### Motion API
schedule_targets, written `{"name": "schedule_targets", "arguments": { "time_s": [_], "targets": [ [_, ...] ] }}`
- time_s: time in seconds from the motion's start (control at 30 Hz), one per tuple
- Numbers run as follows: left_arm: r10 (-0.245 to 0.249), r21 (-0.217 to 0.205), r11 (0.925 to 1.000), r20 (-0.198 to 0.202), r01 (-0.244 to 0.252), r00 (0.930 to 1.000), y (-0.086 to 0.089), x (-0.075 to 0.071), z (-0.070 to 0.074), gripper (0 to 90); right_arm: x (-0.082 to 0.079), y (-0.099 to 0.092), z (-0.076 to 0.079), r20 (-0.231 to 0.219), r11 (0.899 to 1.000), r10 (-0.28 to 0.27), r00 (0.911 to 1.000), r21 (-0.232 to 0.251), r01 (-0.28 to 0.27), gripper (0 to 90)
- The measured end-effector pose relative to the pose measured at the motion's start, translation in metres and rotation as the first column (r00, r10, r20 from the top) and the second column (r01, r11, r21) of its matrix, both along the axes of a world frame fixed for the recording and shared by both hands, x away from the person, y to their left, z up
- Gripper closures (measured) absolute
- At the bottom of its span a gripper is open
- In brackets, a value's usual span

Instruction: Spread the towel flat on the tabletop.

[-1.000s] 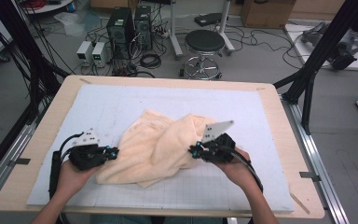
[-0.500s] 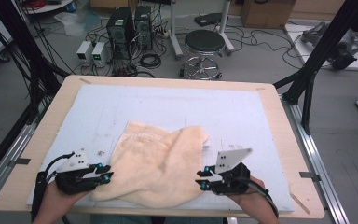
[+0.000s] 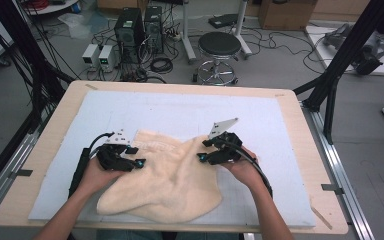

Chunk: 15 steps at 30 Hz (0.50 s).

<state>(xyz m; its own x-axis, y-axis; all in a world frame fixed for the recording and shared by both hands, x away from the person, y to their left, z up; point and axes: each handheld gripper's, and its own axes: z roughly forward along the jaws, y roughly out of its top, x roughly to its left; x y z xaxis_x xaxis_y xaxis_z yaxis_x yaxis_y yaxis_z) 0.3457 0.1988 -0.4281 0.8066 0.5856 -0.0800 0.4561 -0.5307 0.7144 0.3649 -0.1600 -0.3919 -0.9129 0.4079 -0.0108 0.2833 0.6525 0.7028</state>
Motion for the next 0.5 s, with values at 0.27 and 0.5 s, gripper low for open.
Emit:
{"name": "schedule_targets", "arguments": {
  "time_s": [0.27, 0.5],
  "targets": [
    [0.033, -0.01, 0.9994, 0.009, -0.032, 0.9994, -0.002, -0.001, 0.007, 83.4, 0.002, 0.0, 0.001, -0.01, 0.999, 0.043, 0.999, -0.001, -0.043, 85.1],
    [0.178, -0.176, 0.9724, 0.134, -0.153, 0.9749, 0.015, -0.004, 0.05, 84.2, 0.001, -0.022, 0.054, 0.095, 0.997, -0.021, 0.9953, 0.081, 0.013, 85.9]
  ]
}}
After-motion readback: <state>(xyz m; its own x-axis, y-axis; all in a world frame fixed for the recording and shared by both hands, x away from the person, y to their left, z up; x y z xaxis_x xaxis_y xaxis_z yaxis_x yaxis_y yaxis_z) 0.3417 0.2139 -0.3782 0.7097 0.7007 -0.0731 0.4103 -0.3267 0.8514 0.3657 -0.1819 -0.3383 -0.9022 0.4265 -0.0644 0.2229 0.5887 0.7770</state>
